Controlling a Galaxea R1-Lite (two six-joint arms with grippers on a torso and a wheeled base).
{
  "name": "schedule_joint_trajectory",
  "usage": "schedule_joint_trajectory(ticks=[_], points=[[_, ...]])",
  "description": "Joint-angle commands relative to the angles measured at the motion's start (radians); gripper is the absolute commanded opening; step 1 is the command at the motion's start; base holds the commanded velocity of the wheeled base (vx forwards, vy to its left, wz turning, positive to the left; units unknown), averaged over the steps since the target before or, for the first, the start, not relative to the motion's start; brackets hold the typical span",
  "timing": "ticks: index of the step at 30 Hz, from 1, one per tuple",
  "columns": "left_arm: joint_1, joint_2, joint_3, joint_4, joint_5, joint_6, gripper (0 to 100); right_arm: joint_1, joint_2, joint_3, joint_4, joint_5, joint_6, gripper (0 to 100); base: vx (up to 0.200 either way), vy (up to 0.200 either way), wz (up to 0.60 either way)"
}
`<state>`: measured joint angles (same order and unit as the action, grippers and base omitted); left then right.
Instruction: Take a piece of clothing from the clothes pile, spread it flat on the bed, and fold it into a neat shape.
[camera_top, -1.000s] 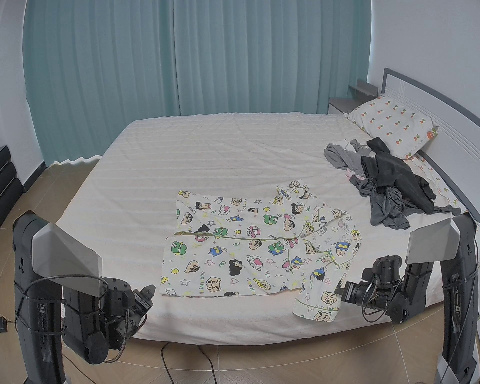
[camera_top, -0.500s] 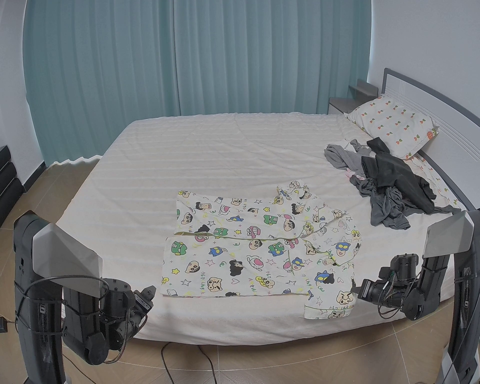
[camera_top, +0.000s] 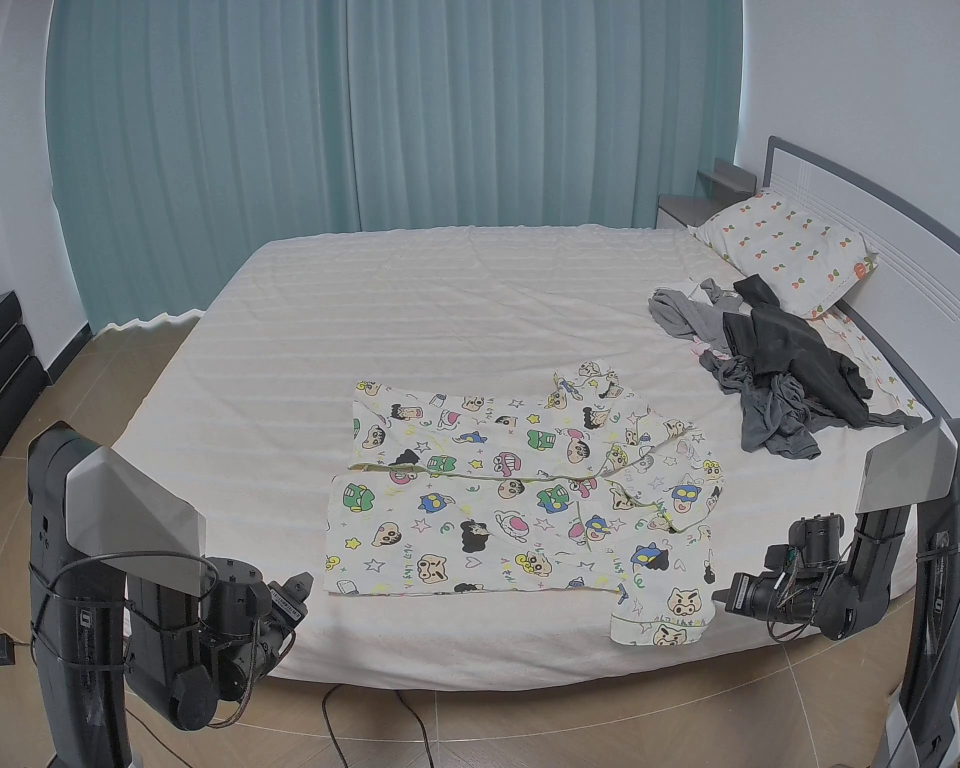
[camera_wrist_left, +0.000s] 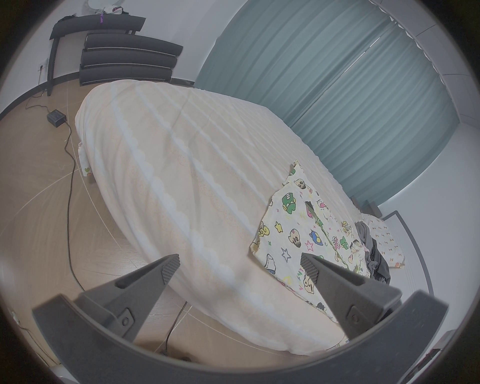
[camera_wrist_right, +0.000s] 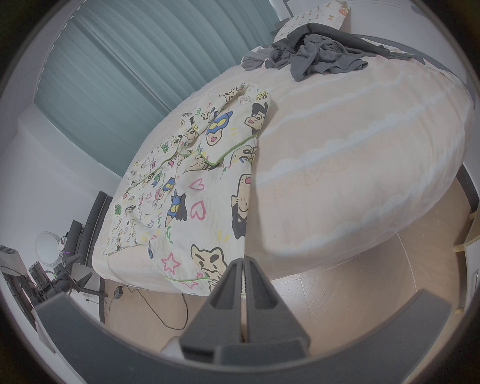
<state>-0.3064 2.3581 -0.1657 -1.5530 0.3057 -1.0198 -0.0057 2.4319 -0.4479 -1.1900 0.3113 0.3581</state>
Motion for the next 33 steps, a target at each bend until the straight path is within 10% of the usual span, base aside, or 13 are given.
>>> schedule_joint_trajectory(ticks=[1, 7, 8, 33], points=[[0.000, 0.003, 0.000, -0.018, 0.000, 0.000, 100, 0.000, -0.007, 0.001, -0.005, 0.000, -0.001, 0, 0.000, 0.000, 0.00], [0.000, 0.001, 0.000, -0.018, 0.000, 0.000, 100, 0.003, -0.042, 0.020, -0.005, 0.002, -0.001, 0, 0.000, 0.000, 0.00], [0.000, 0.001, 0.002, -0.018, 0.000, 0.000, 100, 0.001, -0.048, 0.028, -0.005, 0.002, -0.002, 100, 0.000, 0.000, 0.00], [0.000, -0.048, -0.005, -0.018, -0.004, 0.000, 100, 0.010, -0.134, 0.074, -0.112, 0.003, 0.050, 100, 0.000, 0.000, 0.00]])
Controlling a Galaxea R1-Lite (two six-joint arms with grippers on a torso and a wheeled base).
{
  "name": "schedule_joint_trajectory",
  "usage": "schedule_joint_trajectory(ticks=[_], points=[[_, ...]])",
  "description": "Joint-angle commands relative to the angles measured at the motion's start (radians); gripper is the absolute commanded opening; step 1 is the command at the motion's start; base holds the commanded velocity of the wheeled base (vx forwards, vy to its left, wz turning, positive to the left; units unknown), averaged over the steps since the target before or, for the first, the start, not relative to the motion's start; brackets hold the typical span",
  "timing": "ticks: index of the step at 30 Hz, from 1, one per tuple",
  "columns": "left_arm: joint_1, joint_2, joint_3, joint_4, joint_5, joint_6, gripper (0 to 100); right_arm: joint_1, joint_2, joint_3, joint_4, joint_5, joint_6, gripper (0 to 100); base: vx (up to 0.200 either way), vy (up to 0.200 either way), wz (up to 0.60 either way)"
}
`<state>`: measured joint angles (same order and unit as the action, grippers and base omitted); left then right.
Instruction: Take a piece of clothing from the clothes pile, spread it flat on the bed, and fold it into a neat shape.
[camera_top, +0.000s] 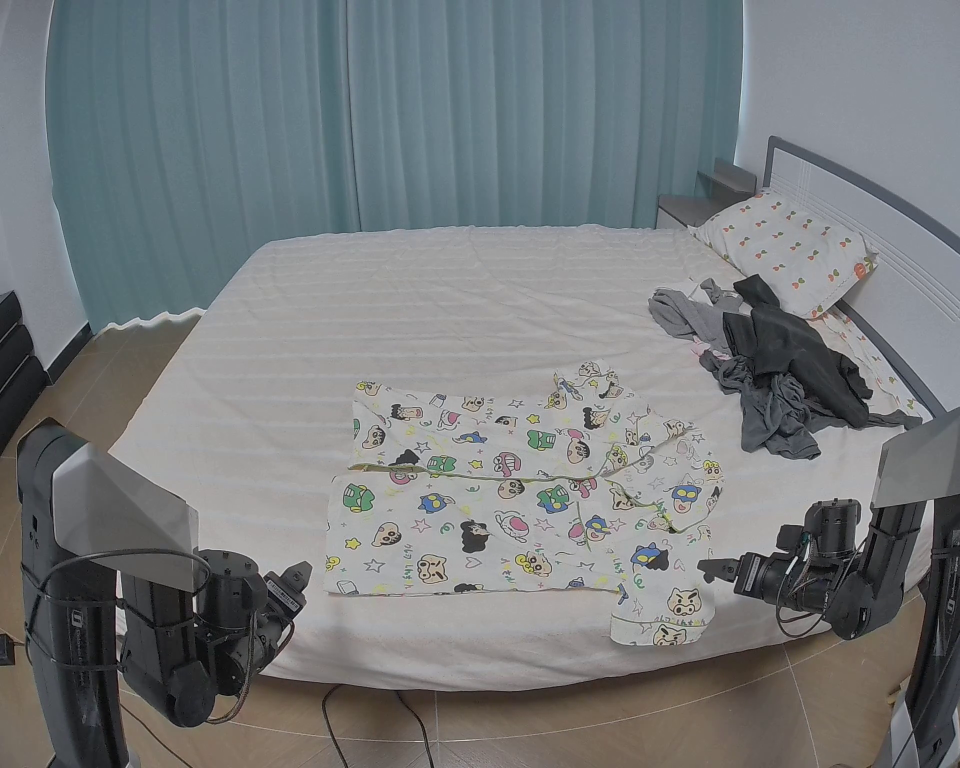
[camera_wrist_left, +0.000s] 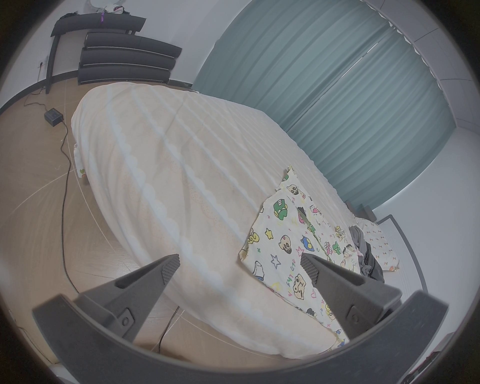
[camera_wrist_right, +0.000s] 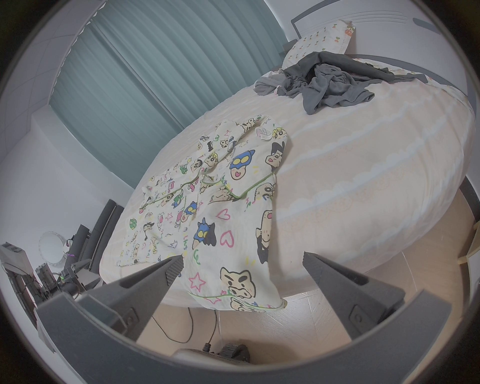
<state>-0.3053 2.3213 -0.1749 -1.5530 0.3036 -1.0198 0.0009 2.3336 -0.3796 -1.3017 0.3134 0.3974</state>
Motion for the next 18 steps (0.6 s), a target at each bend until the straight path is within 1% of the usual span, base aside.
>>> schedule_joint_trajectory(ticks=[1, 7, 12, 16, 18], points=[[-0.001, -0.011, 0.005, -0.018, -0.003, 0.000, 100, 0.004, -0.039, 0.005, -0.001, 0.001, 0.017, 100, 0.000, 0.000, 0.00], [-0.012, -0.010, 0.000, -0.018, -0.009, 0.001, 100, 0.008, -0.039, 0.005, -0.001, 0.001, 0.024, 100, 0.000, 0.000, 0.00], [-0.014, -0.013, 0.000, -0.018, 0.000, 0.001, 100, 0.033, -0.036, 0.010, -0.002, 0.001, 0.026, 100, 0.000, 0.000, 0.00], [-0.014, -0.016, 0.003, -0.018, -0.006, 0.000, 100, 0.036, -0.036, 0.011, -0.002, 0.001, 0.026, 100, 0.000, 0.000, 0.00], [-0.014, -0.014, 0.005, -0.018, -0.004, 0.001, 100, 0.036, -0.037, 0.011, -0.002, 0.000, 0.026, 100, 0.200, 0.000, 0.00]])
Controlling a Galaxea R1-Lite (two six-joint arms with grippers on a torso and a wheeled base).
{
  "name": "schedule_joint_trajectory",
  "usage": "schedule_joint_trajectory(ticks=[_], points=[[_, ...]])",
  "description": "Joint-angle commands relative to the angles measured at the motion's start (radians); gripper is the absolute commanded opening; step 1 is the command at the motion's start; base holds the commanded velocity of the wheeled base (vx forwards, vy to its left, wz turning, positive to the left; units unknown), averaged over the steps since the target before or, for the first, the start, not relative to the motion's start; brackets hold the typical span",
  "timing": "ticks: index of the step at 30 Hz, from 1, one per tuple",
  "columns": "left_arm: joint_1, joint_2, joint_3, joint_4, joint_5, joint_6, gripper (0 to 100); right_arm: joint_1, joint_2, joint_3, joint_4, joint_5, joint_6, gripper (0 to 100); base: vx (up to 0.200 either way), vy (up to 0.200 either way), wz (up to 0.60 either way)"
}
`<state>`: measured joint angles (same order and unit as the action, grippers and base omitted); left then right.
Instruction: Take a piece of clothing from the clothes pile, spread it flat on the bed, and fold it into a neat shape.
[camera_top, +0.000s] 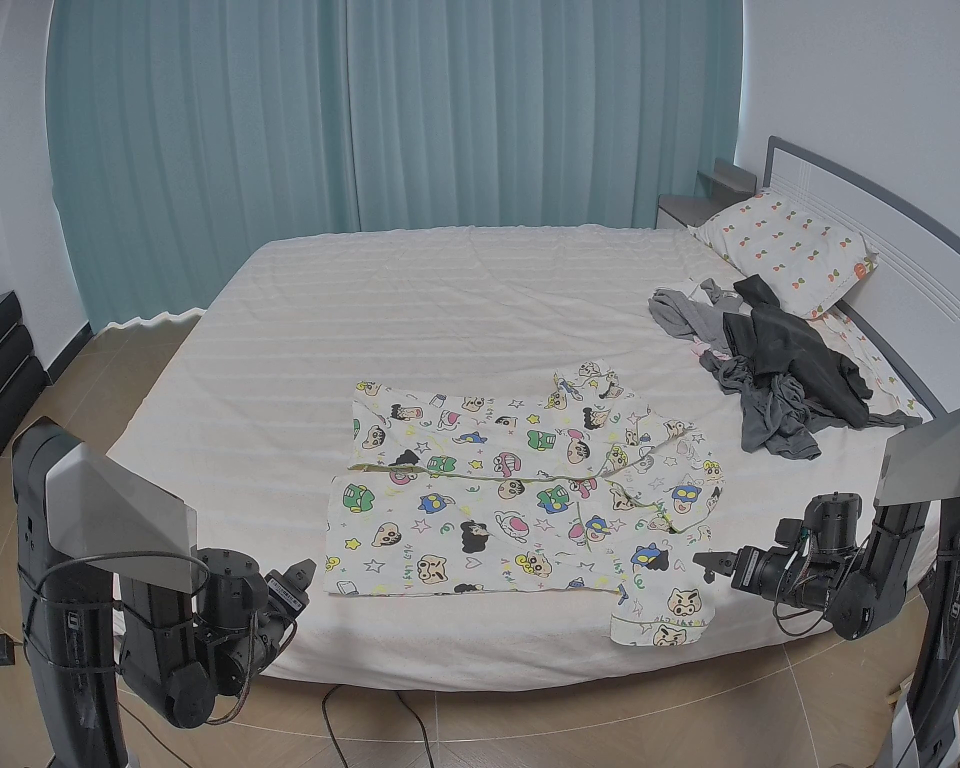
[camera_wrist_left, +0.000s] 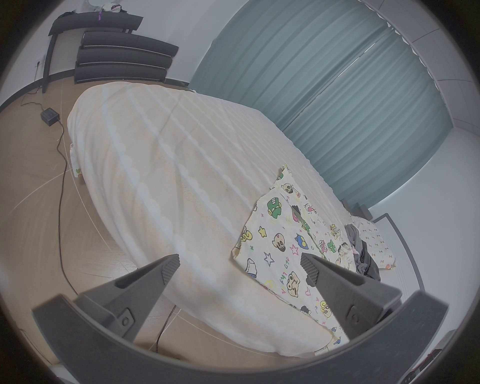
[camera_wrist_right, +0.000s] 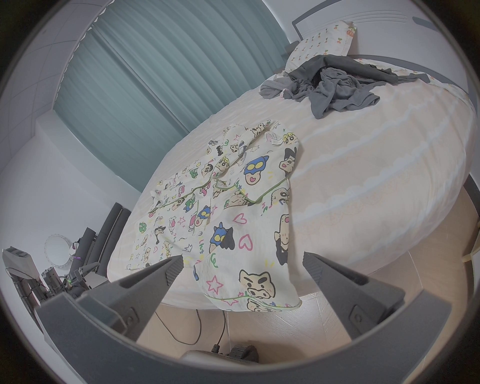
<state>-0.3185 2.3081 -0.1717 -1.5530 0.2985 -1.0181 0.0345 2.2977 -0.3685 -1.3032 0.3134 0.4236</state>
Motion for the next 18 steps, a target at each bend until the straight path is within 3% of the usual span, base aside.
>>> schedule_joint_trajectory(ticks=[1, 13, 18], points=[[-0.001, -0.001, 0.001, -0.018, -0.001, 0.000, 100, 0.002, -0.001, -0.001, -0.001, 0.000, 0.000, 100, 0.200, 0.000, 0.00], [-0.001, 0.008, 0.000, -0.018, -0.001, 0.000, 100, 0.001, -0.001, -0.003, -0.002, 0.000, 0.000, 100, 0.200, 0.000, 0.00], [-0.002, 0.007, -0.002, -0.018, 0.005, 0.001, 100, 0.001, -0.003, -0.001, -0.002, 0.000, 0.000, 100, 0.000, 0.000, 0.00]])
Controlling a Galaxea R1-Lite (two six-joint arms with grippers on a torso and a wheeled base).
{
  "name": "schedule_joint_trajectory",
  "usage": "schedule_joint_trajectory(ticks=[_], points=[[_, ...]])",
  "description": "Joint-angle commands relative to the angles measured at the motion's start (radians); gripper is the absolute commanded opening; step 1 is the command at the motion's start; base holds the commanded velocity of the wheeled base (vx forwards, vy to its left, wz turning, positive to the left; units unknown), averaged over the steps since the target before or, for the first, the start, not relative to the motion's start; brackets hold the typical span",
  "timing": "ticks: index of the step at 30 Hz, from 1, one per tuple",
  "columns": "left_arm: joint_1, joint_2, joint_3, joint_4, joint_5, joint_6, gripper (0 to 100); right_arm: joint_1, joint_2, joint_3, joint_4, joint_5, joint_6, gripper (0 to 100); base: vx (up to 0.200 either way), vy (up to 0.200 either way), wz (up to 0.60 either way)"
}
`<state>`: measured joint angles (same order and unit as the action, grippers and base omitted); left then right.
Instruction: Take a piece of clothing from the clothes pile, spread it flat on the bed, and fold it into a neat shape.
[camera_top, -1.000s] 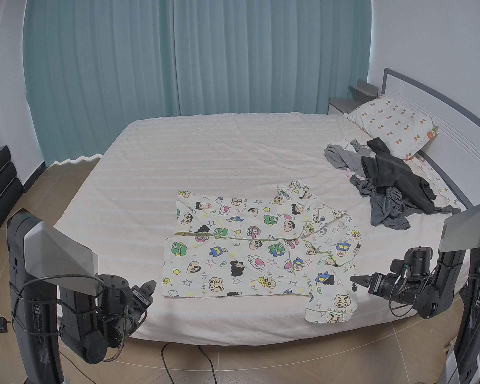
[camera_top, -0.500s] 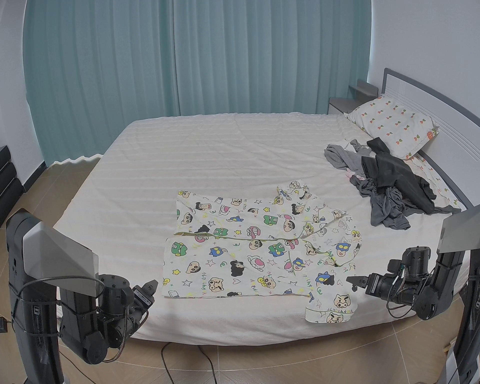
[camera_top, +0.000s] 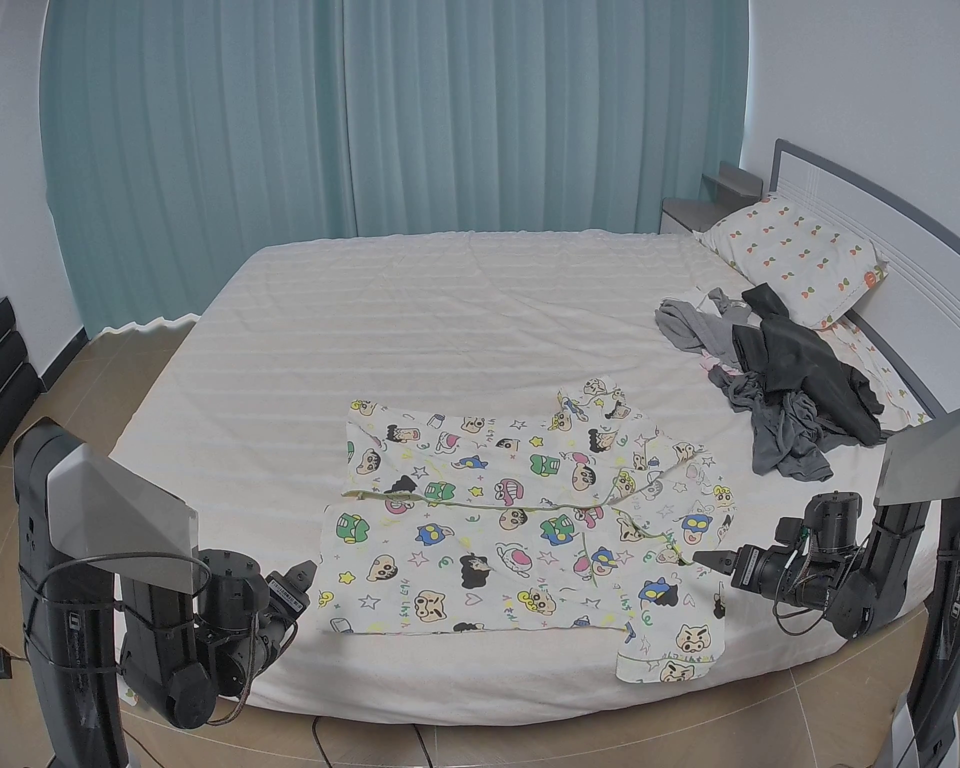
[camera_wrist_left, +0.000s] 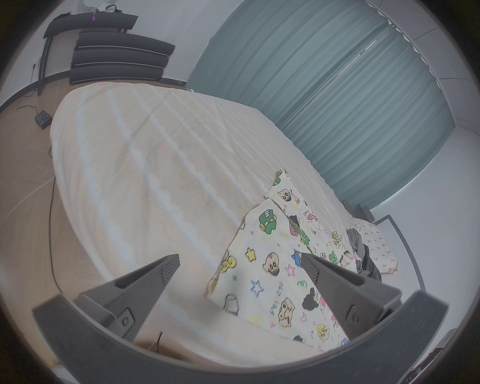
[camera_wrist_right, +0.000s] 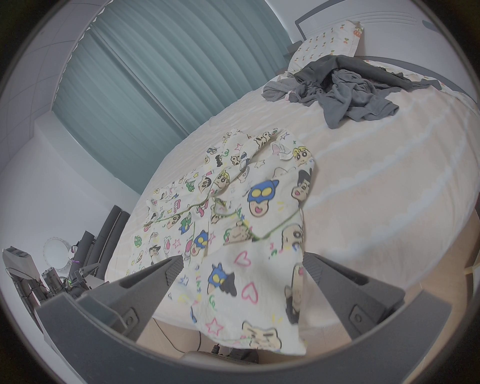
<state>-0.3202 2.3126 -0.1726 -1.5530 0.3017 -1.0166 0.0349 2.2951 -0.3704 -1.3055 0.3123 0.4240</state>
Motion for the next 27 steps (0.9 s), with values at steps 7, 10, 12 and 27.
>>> schedule_joint_trajectory(ticks=[7, 10, 12, 27], points=[[0.001, 0.001, 0.001, -0.018, 0.002, 0.000, 100, 0.002, 0.001, 0.001, 0.000, -0.002, -0.001, 100, 0.000, 0.000, 0.00], [0.000, 0.004, 0.001, -0.018, 0.000, 0.000, 100, 0.000, 0.000, -0.001, 0.000, -0.002, -0.001, 100, 0.000, 0.000, 0.00], [0.000, 0.004, 0.001, -0.018, -0.001, 0.001, 100, 0.000, 0.000, -0.001, 0.000, -0.002, -0.001, 100, 0.000, 0.000, 0.00], [0.000, 0.002, -0.004, -0.018, 0.004, 0.000, 100, 0.007, 0.000, 0.001, -0.001, -0.006, -0.001, 100, 0.040, 0.000, 0.00]])
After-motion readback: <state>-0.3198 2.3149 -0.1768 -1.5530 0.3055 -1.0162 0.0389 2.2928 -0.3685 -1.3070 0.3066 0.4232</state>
